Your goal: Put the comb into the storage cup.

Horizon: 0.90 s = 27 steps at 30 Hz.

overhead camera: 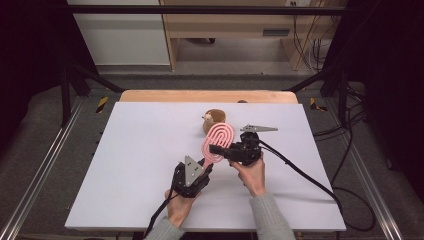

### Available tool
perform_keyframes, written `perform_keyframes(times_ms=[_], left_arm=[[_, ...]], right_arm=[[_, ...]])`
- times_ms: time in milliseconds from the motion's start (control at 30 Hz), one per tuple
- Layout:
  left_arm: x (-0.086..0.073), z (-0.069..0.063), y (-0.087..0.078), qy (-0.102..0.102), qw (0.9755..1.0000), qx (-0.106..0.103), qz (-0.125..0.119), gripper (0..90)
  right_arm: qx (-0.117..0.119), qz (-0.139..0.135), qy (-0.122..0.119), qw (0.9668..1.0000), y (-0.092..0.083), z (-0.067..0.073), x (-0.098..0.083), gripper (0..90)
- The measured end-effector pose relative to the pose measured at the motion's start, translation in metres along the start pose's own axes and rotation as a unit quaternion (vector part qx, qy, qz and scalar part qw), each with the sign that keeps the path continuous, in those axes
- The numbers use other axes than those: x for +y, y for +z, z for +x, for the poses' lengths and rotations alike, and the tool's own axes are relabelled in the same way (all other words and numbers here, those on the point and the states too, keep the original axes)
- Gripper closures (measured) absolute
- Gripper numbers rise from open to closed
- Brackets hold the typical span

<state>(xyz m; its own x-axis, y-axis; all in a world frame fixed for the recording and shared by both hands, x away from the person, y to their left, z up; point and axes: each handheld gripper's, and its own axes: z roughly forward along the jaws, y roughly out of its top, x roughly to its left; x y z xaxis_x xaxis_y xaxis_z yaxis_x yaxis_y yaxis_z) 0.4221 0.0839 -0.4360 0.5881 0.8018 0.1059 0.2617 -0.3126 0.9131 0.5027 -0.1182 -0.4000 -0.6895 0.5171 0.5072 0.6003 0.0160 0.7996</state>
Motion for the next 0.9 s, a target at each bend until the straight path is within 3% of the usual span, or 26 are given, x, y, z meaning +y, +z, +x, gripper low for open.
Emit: perform_keyframes(times_ms=[667, 900], left_arm=[[0.0026, 0.0014, 0.0004, 0.001, 0.9999, -0.011, -0.004, 68.4], [0.0056, 0.0041, -0.0009, -0.003, 0.9997, -0.023, -0.007, 63.1]], right_arm=[[0.013, -0.007, -0.003, 0.9999, -0.0038, 0.0044, -0.0001, 63.7], [0.007, -0.006, -0.007, 0.9999, -0.0052, 0.005, 0.0, 64.0]])
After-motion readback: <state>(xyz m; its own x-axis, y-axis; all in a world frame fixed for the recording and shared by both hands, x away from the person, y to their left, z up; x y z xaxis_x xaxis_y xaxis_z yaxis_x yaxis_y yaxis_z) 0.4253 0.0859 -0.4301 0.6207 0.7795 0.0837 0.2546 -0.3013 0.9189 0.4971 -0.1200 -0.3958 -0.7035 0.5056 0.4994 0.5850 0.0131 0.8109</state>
